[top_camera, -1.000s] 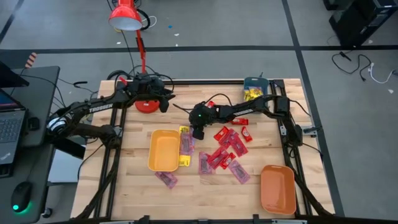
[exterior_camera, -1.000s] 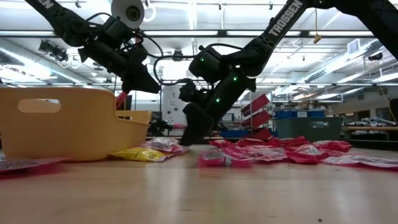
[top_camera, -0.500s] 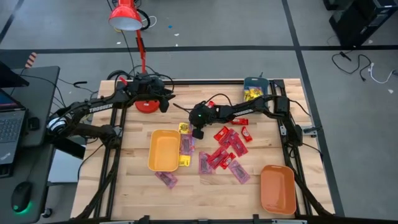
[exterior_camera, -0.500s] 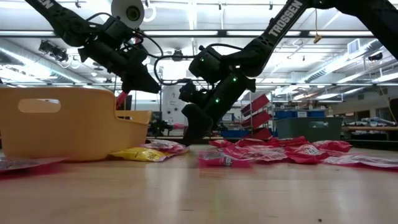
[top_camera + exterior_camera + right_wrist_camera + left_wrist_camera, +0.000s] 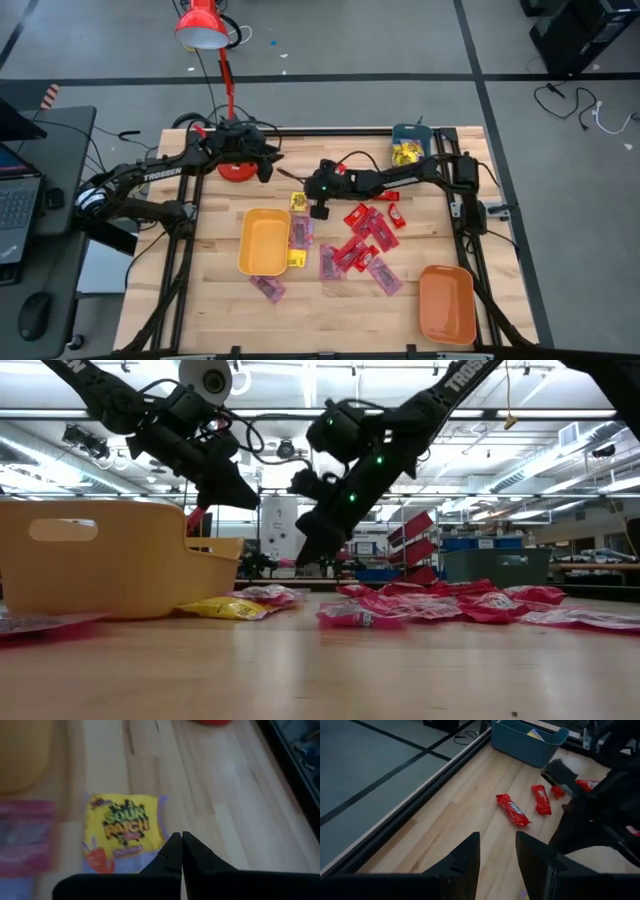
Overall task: Sort candy
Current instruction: Put the yellow candy pack into the blue bin
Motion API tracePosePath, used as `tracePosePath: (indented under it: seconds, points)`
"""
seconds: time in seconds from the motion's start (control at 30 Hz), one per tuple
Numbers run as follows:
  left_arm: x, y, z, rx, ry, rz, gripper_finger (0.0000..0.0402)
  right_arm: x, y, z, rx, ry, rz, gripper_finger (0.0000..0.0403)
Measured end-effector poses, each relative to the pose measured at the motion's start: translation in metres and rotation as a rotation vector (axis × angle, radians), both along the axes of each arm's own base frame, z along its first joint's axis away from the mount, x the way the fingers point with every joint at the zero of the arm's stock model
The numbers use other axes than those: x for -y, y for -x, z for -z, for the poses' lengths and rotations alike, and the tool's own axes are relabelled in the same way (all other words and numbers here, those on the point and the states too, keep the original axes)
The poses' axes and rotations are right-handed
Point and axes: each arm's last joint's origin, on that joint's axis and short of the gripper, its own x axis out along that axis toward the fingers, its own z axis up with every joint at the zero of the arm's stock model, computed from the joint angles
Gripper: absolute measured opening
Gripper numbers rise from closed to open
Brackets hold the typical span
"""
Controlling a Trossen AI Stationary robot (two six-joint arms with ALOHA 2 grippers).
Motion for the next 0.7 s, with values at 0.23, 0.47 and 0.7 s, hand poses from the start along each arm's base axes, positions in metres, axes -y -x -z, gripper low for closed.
tracePosePath:
  seconds: [0.23, 0.47, 0.7]
  points:
    - [0.006, -0.004, 0.000, 0.000, 0.000, 0.027, 0.0129, 0.014, 0.004, 0.000, 0.034, -0.217, -0.010, 0.0006]
    - [0.011, -0.008, 0.000, 0.000, -0.001, 0.054, 0.0129, 0.039, 0.011, 0.001, 0.058, -0.358, -0.086, 0.0080]
    - [0.011, -0.008, 0.000, -0.005, -0.015, 0.062, 0.0129, 0.043, 0.011, 0.000, 0.052, -0.256, -0.110, 0.0169]
